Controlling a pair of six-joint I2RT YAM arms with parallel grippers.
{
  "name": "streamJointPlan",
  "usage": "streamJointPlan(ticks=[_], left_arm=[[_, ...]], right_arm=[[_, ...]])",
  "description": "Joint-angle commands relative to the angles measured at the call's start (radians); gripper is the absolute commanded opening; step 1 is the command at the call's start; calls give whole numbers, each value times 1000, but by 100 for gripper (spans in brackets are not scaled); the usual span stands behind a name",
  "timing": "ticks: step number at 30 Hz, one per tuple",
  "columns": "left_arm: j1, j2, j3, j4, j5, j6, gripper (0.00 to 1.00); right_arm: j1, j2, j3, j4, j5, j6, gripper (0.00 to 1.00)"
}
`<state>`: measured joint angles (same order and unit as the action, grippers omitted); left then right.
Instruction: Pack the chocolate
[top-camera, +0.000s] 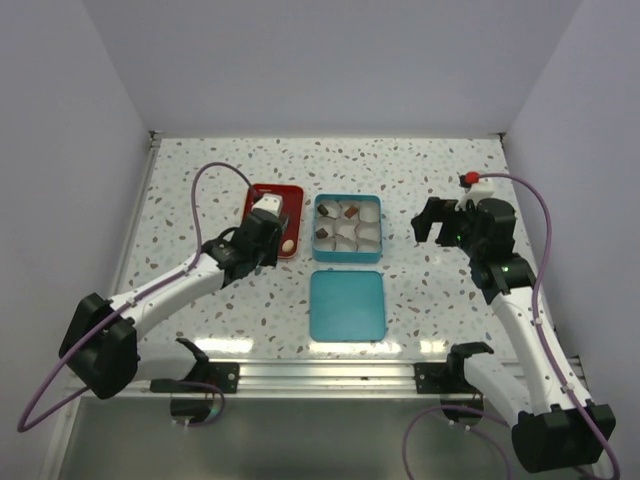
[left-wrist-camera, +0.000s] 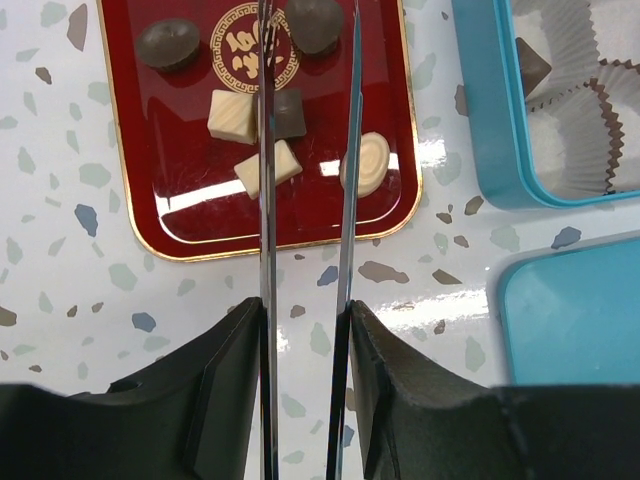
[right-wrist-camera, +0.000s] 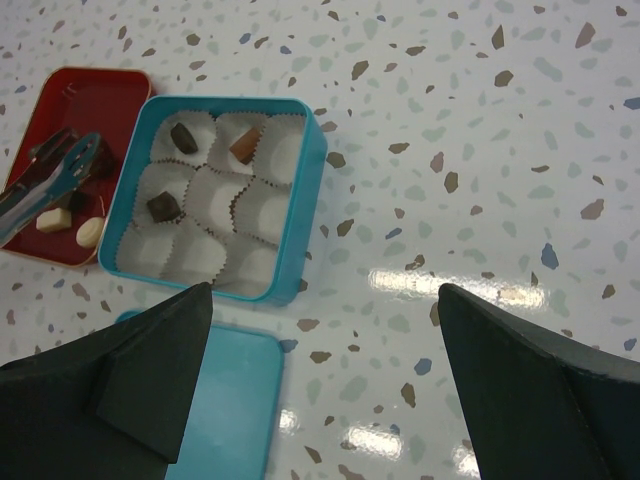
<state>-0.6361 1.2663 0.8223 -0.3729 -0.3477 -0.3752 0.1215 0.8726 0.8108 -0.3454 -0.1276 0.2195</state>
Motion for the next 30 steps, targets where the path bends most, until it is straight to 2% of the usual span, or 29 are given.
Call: streamJointPlan(ticks=[1,5,11,19,22,26,30], left_arm=[[-1,22,-3,49,-10,-2,44],[-2,27,-15,60,1,-4,42],[-2,1,-8,58,-5,7,27],[-20,-62,52,65,41,93,27],[-68,-71,109,42,39,104,27],[-192,-44,185,11,-29,91,27],[-235,-9,206,45,7,71,27]], right_arm=[[-2,3,5,14,-27,-2,99],[-2,2,5,16,-24,-2,99],[-2,6,4,16,-24,-2,99],[-2,6,8,14,-18,-3,99],[-2,6,11,11,-18,-3,99],[-3,3,13,8,-18,-3,99],[-3,0,13,6,-18,-3,99]])
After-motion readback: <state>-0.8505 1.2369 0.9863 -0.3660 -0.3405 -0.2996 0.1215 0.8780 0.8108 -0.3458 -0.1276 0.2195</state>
